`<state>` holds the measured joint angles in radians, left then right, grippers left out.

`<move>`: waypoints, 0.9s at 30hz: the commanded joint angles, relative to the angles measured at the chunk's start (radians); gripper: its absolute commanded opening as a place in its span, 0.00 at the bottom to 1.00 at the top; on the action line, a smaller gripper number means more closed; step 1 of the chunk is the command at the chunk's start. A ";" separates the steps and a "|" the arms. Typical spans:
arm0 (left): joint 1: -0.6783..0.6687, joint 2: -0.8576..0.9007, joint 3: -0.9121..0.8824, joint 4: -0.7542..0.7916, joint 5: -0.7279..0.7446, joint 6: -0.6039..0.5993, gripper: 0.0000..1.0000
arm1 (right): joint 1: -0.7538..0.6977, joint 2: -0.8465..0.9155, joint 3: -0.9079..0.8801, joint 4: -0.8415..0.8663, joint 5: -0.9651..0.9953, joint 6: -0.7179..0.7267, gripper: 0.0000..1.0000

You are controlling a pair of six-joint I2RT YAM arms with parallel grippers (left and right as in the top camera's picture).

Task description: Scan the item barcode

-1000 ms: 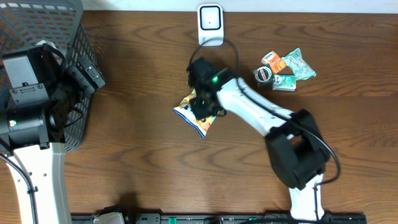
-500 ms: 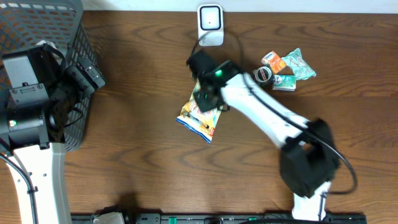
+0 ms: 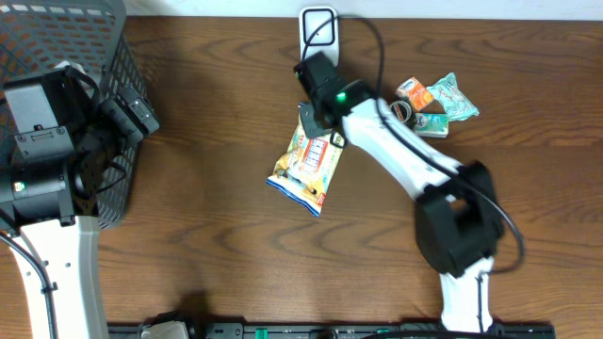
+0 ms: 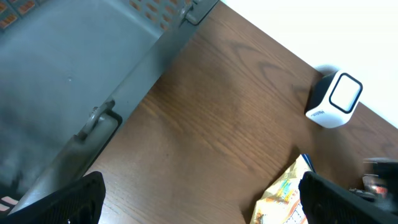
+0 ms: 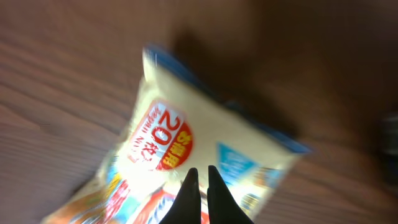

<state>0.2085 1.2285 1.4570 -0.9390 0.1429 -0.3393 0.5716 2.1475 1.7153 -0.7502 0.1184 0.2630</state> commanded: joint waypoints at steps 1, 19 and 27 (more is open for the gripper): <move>0.005 0.000 0.001 -0.003 -0.010 0.013 0.98 | 0.000 0.092 -0.011 -0.002 -0.077 0.014 0.01; 0.005 0.000 0.001 -0.003 -0.010 0.013 0.98 | 0.051 -0.132 0.110 -0.378 -0.132 0.009 0.01; 0.005 0.000 0.001 -0.003 -0.010 0.014 0.98 | 0.181 -0.126 -0.090 -0.309 -0.133 0.010 0.03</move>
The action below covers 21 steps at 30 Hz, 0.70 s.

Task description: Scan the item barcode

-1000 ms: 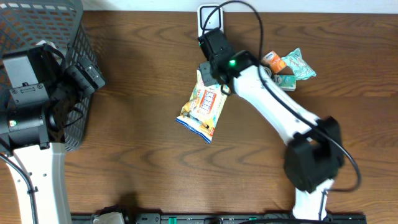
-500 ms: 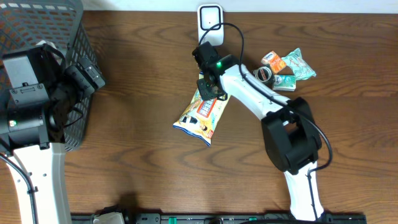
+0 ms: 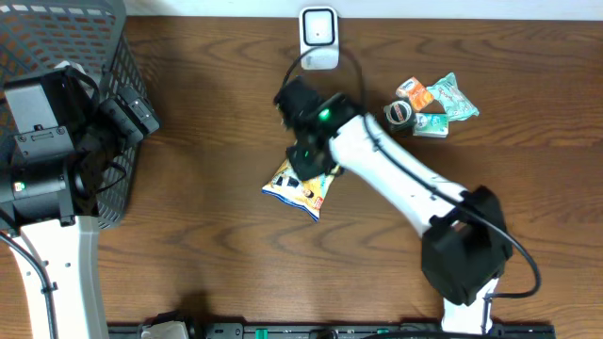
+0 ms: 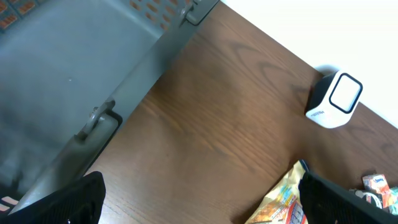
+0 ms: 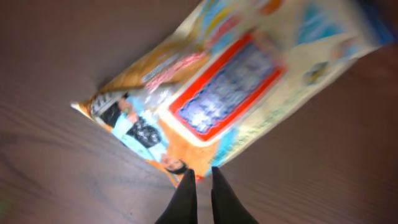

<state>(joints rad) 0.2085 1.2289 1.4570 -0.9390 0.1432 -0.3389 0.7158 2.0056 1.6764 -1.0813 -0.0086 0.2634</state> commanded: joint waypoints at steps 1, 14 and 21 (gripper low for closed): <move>0.005 0.000 0.001 -0.003 -0.010 0.013 0.98 | 0.058 0.016 -0.092 0.064 -0.001 0.010 0.04; 0.005 0.000 0.001 -0.003 -0.010 0.013 0.98 | -0.019 0.025 -0.277 0.193 0.271 0.120 0.02; 0.005 0.000 0.001 -0.003 -0.010 0.013 0.98 | -0.160 0.024 -0.175 0.042 0.294 0.129 0.01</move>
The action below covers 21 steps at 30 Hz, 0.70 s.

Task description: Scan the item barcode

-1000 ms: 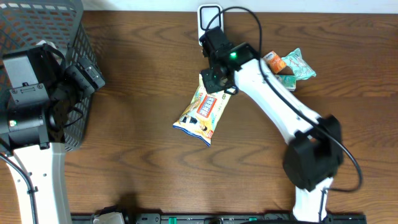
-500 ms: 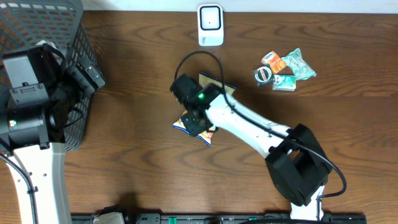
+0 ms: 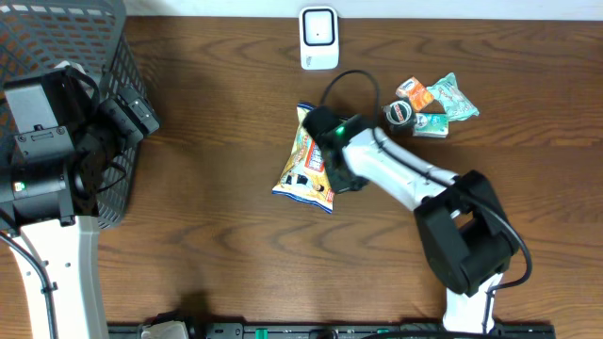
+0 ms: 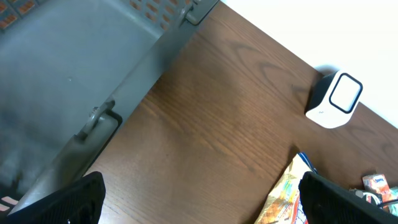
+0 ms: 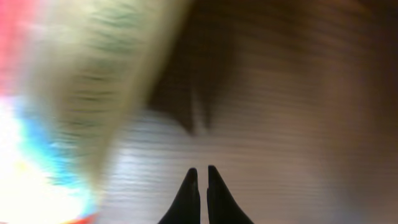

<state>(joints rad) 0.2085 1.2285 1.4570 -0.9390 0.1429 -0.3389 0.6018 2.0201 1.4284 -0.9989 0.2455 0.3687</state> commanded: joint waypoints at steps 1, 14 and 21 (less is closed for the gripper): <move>0.005 0.000 0.001 -0.003 -0.010 0.013 0.98 | -0.063 0.007 0.113 -0.083 0.037 0.024 0.02; 0.005 0.000 0.001 -0.003 -0.010 0.013 0.98 | -0.013 -0.004 0.307 0.028 -0.364 -0.033 0.01; 0.005 0.000 0.001 -0.003 -0.010 0.013 0.98 | 0.110 -0.004 0.150 0.118 -0.158 -0.010 0.02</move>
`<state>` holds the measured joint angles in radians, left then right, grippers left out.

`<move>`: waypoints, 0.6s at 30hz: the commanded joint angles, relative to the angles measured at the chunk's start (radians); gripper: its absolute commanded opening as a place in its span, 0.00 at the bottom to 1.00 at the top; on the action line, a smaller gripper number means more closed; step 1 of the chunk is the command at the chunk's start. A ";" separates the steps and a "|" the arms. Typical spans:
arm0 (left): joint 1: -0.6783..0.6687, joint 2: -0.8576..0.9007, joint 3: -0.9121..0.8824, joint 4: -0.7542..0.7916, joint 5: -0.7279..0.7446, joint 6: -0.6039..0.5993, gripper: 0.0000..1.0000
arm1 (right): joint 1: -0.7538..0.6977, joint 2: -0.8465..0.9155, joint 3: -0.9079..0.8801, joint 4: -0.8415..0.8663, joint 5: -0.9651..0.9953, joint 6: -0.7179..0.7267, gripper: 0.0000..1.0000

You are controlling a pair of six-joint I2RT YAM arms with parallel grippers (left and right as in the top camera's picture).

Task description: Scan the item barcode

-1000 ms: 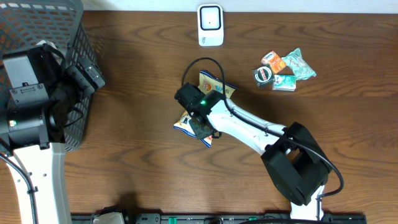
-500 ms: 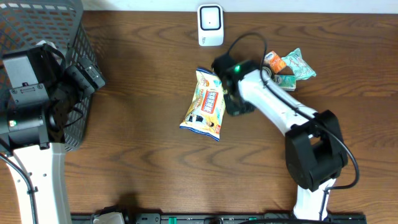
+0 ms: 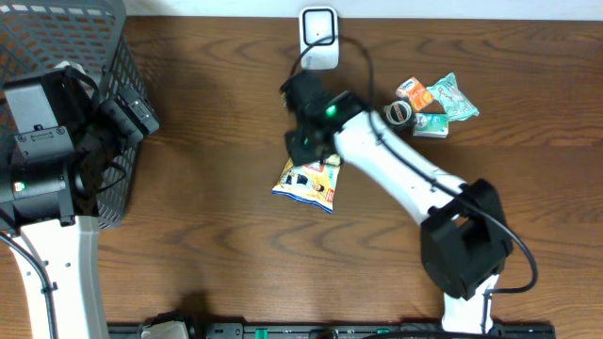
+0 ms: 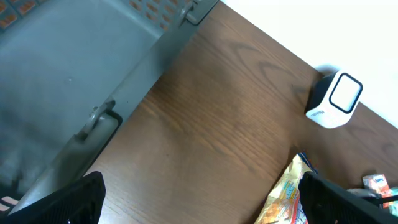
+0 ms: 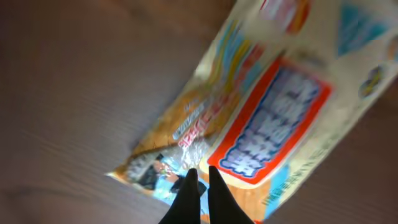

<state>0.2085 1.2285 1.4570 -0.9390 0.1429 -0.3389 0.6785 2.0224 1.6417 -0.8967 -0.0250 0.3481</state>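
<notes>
A yellow and orange snack bag [image 3: 307, 181] lies flat on the wooden table, printed face up; it also shows in the right wrist view [image 5: 261, 118] and in the left wrist view [image 4: 287, 196]. My right gripper [image 3: 303, 143] hangs over the bag's far end, its fingers [image 5: 199, 177] pressed together with nothing between them. The white barcode scanner [image 3: 318, 36] stands at the table's back edge, behind that arm, and shows as well in the left wrist view [image 4: 334, 99]. My left gripper [image 4: 200, 193] is open beside the basket, far from the bag.
A grey mesh basket [image 3: 85, 56] fills the back left corner, and its wall [image 4: 74, 62] lies close to the left gripper. A tape roll, a green packet and an orange carton [image 3: 429, 104] are clustered at the back right.
My right gripper was low at the bag's right edge; now it is over the bag's far end, nearer the scanner. It is still shut. The left arm has not moved.
The shut right gripper was first over the bag's far end near the scanner. Then it stood further left, and the bag lay shifted toward the front left. Later it was at the bag's right side, and the bag had turned. It stayed shut throughout.
</notes>
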 commanded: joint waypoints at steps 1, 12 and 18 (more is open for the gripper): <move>0.005 0.000 0.001 -0.003 -0.010 0.013 0.97 | 0.058 -0.006 -0.138 0.081 0.180 0.019 0.02; 0.005 0.000 0.001 -0.003 -0.010 0.013 0.98 | 0.026 -0.027 -0.222 -0.085 0.446 0.119 0.01; 0.005 0.000 0.001 -0.003 -0.010 0.013 0.98 | -0.003 -0.087 -0.083 -0.238 0.400 0.106 0.03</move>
<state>0.2085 1.2285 1.4570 -0.9390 0.1429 -0.3389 0.6807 2.0132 1.4708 -1.1076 0.3618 0.4431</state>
